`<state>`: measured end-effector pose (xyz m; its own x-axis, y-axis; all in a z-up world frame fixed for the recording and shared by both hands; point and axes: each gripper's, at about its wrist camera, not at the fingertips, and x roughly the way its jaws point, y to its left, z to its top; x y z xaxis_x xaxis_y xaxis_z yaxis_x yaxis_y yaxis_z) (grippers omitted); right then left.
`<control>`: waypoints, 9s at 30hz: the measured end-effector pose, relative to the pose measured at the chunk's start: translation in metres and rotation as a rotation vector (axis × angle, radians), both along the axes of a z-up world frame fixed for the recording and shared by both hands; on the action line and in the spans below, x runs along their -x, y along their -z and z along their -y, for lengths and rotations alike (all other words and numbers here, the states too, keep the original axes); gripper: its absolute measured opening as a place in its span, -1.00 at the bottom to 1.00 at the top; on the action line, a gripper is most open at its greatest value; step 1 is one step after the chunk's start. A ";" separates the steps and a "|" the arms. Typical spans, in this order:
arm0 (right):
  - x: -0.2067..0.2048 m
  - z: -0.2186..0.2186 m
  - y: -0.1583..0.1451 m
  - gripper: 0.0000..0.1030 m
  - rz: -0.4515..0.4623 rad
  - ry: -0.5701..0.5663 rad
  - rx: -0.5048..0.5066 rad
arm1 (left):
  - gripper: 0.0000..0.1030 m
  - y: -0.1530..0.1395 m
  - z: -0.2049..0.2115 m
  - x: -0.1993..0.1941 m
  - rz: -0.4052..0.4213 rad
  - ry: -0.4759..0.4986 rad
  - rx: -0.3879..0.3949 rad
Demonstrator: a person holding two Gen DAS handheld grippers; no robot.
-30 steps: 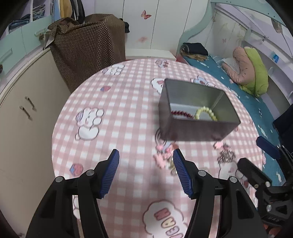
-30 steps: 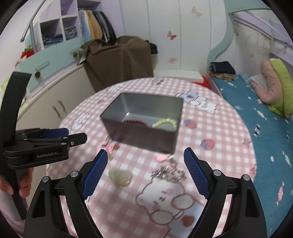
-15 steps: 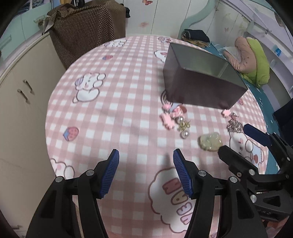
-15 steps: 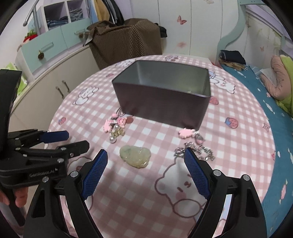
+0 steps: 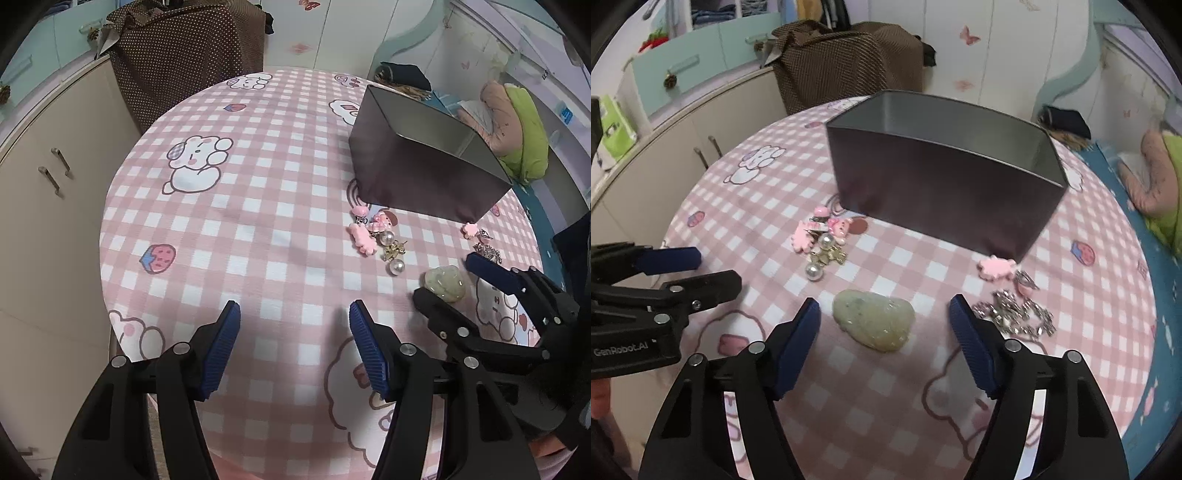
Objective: Organize jewelry
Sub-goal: 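Move the right gripper to the pale jade pendant and close on it, then grasp a pink charm with the left gripper while the right holds the jade pendant, then lower the jade pendant and pink charm into the tin and open both grippers, then move the right gripper to the silver chain tangle, then grasp the silver chain with the right gripper while the left grasps a pink charm, then carry the chain and pink charm into the tin and open both grippers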
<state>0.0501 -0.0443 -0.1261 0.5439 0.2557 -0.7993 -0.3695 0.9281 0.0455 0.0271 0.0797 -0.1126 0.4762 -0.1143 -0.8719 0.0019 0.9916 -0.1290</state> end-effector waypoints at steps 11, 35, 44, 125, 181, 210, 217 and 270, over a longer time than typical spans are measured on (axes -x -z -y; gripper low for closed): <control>0.003 0.006 -0.004 -0.17 0.006 -0.009 -0.011 | 0.18 0.002 0.001 -0.015 0.002 -0.005 0.026; -0.010 0.088 -0.033 -0.17 0.064 0.207 -0.045 | -0.44 0.005 0.034 -0.049 0.082 0.090 -0.133; -0.007 0.091 -0.032 -0.17 0.065 0.213 -0.065 | -0.73 -0.001 0.011 -0.046 0.083 0.069 -0.040; -0.038 0.109 -0.087 0.39 0.187 0.296 -0.092 | -0.01 -0.065 0.055 -0.054 0.220 0.065 -0.023; -0.017 0.166 -0.013 -0.77 0.035 0.329 -0.134 | 0.16 0.003 0.152 -0.060 0.054 0.182 0.001; -0.019 0.130 -0.001 -0.59 0.023 0.174 -0.115 | -0.73 0.003 0.133 -0.059 0.084 0.201 0.019; -0.017 0.131 -0.011 -0.82 0.031 0.200 -0.132 | -0.73 -0.008 0.125 -0.049 0.114 0.197 0.037; -0.076 0.086 -0.102 -0.81 0.201 0.069 -0.198 | -0.73 -0.094 0.075 -0.095 0.288 0.144 0.080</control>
<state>0.1265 -0.1300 -0.0243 0.7080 0.3524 -0.6120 -0.3253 0.9319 0.1603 0.1221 0.0051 -0.0190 0.6757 -0.2608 -0.6895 0.1891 0.9653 -0.1799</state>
